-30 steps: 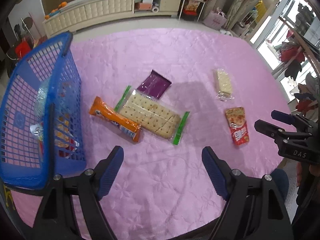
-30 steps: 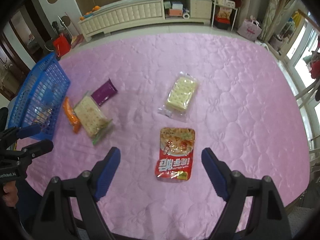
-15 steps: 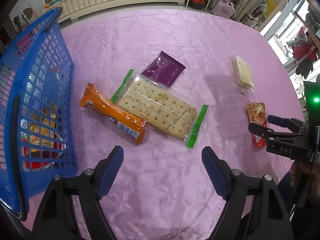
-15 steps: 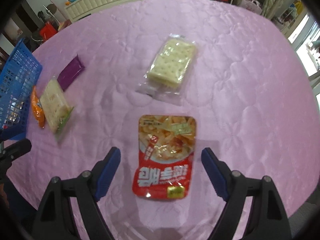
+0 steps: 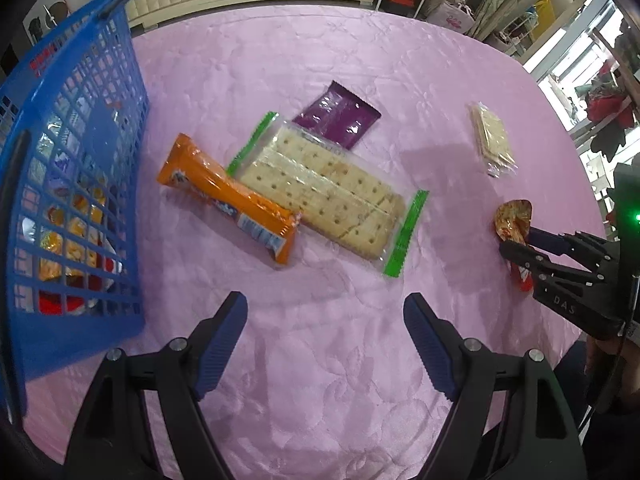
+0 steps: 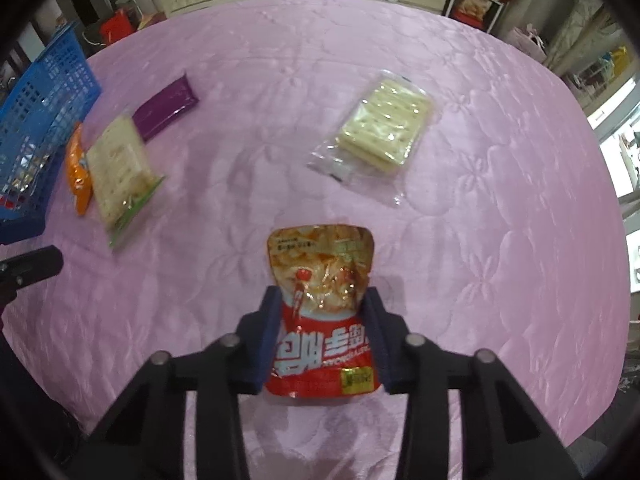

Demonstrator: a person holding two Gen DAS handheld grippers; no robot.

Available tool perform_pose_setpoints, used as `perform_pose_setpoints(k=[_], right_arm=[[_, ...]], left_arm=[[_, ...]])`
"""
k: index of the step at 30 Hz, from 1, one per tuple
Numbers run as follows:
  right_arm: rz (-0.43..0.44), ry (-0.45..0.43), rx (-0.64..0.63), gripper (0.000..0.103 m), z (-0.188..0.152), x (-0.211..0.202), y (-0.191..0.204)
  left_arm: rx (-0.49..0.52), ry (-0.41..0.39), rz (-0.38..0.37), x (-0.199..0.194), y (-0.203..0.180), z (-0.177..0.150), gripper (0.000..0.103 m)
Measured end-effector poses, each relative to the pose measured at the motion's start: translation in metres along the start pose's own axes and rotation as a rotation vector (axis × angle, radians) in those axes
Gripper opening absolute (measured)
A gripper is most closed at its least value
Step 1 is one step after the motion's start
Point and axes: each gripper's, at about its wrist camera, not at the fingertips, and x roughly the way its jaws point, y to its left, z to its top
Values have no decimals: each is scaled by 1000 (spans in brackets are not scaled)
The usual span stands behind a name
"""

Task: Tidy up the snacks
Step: 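Grasp the red spicy snack pouch with the right tool, then grasp the orange wafer bar with the left tool while the right holds its pouch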

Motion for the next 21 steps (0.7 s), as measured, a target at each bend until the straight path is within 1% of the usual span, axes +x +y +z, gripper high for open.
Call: perform_pose_setpoints(k=[5,8,12,17,21], right_arm=[[29,-6,-2,33,-9,-4,5],[63,-3,7,32,-15,-7,11],[99,-7,-5,32,-22,-14,17],[133,-60,-8,32,-16,-31,30],[155,-92,-37,32,-5,-44,38]], left_arm=[[-1,-3,-6,-2,0,-4,79],[-6,-8,-3,-5,4,-2,79],[-11,-38,5,-13,8,5,79],[-33,-34,29,-12,13,19,79],[-74,-37,58,-7,19,30,79]])
